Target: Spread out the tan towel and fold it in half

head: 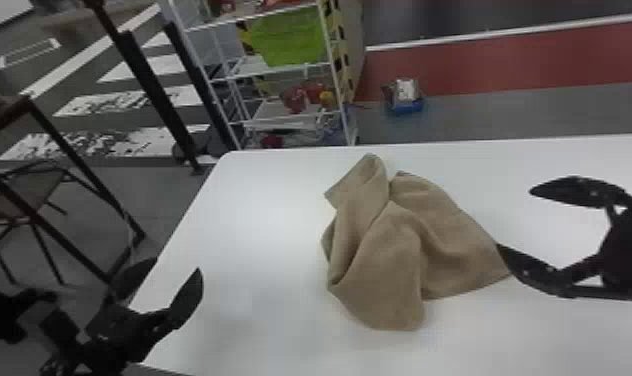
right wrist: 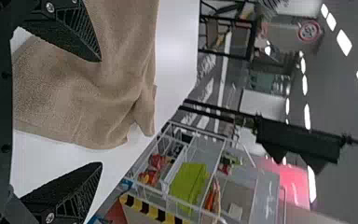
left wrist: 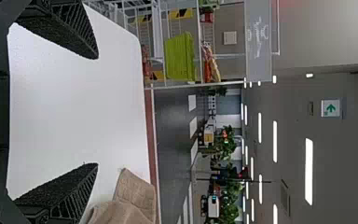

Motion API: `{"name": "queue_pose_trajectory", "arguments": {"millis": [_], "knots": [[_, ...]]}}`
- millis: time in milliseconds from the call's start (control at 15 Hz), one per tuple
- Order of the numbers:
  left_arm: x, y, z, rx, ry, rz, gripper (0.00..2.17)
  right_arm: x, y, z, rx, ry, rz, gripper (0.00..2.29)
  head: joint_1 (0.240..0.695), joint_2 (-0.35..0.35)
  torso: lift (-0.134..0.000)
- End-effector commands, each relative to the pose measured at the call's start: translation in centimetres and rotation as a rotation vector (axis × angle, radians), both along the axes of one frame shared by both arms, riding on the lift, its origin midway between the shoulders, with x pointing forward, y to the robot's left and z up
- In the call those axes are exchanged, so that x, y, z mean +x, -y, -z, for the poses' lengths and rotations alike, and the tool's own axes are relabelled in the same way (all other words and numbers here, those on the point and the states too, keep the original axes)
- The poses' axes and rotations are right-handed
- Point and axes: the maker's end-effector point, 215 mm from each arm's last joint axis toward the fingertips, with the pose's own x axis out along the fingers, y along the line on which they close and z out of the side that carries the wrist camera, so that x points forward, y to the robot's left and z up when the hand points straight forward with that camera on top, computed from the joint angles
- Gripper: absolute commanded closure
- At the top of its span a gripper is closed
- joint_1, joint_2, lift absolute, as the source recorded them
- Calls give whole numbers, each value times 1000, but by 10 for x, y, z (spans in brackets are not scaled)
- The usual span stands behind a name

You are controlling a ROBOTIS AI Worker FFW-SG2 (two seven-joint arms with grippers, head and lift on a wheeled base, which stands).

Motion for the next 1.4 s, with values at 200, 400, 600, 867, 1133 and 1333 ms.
{"name": "queue_pose_trajectory", "arguments": {"millis": [200,400,600,867,1133,1333], "knots": [[-4,-1,-1,-4,3,-8,63,9,13,-8,-313,116,-219,103,695,350,-134],[-4,-2,-1,-4,4,-11,63,21,37,-8,-465,182,-230,113,695,350,-134],[-4,-2,0,-6,1,-10,63,29,57,12,-576,157,-247,147,695,350,-134],[-4,-3,-1,-5,3,-12,63,31,55,48,-680,94,-285,211,695,350,-134],[-5,-2,0,-4,1,-11,63,32,45,75,-761,51,-322,282,695,350,-134],[-6,-5,0,-4,-2,-16,63,34,45,89,-788,22,-342,353,695,350,-134]]}}
